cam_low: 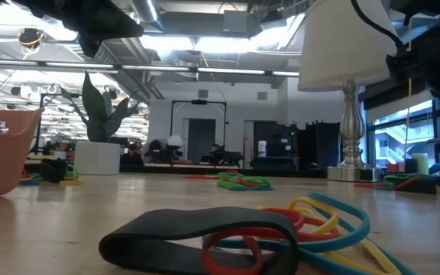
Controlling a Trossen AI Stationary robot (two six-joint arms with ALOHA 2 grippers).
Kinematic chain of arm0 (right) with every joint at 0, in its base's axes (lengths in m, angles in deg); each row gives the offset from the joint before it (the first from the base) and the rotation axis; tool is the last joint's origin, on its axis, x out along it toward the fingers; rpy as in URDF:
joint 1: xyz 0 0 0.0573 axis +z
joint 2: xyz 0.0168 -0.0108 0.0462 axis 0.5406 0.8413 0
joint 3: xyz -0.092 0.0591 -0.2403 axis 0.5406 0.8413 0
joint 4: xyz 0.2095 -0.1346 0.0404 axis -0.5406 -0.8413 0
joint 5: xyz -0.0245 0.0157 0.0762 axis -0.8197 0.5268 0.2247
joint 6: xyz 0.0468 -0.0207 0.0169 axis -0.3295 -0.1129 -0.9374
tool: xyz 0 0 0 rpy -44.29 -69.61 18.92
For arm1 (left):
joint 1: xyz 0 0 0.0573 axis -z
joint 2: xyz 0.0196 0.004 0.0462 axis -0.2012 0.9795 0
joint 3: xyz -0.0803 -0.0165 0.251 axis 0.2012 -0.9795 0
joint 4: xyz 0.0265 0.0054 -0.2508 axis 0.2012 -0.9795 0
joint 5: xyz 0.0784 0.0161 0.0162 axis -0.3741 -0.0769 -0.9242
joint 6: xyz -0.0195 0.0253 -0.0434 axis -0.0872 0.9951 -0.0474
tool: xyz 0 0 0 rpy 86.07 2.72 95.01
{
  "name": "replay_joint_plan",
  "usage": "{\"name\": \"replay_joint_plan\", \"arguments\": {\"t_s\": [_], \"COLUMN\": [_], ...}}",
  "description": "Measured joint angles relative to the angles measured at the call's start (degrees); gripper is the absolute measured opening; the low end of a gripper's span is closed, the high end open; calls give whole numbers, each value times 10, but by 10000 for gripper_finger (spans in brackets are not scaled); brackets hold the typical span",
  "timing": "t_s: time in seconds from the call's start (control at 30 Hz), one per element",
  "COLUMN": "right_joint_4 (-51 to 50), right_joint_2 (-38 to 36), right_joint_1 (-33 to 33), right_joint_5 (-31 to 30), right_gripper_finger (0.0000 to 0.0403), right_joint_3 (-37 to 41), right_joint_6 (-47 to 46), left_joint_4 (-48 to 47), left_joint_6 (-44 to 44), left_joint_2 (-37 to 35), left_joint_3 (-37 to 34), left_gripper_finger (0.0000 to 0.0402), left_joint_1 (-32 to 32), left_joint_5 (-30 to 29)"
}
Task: Pick and place rubber bands into bin
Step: Put the blue rubber band into the orange bin
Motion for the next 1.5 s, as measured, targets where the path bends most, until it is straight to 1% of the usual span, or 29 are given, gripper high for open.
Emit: {"name": "replay_joint_plan", "arguments": {"t_s": [0.13,0.2,0.33,0.43,0.53,0.77,0.87,0.97,1.07,1.27,1.5], "right_joint_4": [11,11,32,31,30,34,46,89,120,169,233], "right_joint_2": [5,12,37,59,80,117,127,133,133,133,131], "right_joint_1": [-7,-21,-54,-86,-118,-177,-200,-220,-233,-237,-236], "right_joint_5": [-93,-107,-107,-106,-91,-79,-65,-36,-28,-27,-28], "right_gripper_finger": [95,94,91,91,91,91,91,91,91,90,85], "right_joint_3": [0,0,0,0,0,0,5,30,61,106,124], "right_joint_6": [-18,-10,26,29,37,56,62,81,80,70,70], "left_joint_4": [0,0,0,0,0,0,0,0,0,0,0], "left_joint_6": [0,0,0,0,0,0,0,9,28,30,30], "left_joint_2": [0,0,0,0,0,0,0,0,0,0,0], "left_joint_3": [0,0,0,0,0,0,0,0,0,0,0], "left_gripper_finger": [4,4,4,4,4,4,4,4,4,4,4], "left_joint_1": [0,0,0,0,0,0,0,0,0,0,0], "left_joint_5": [-8,-17,-32,-39,-39,-39,-39,-39,-39,-39,-39]}}
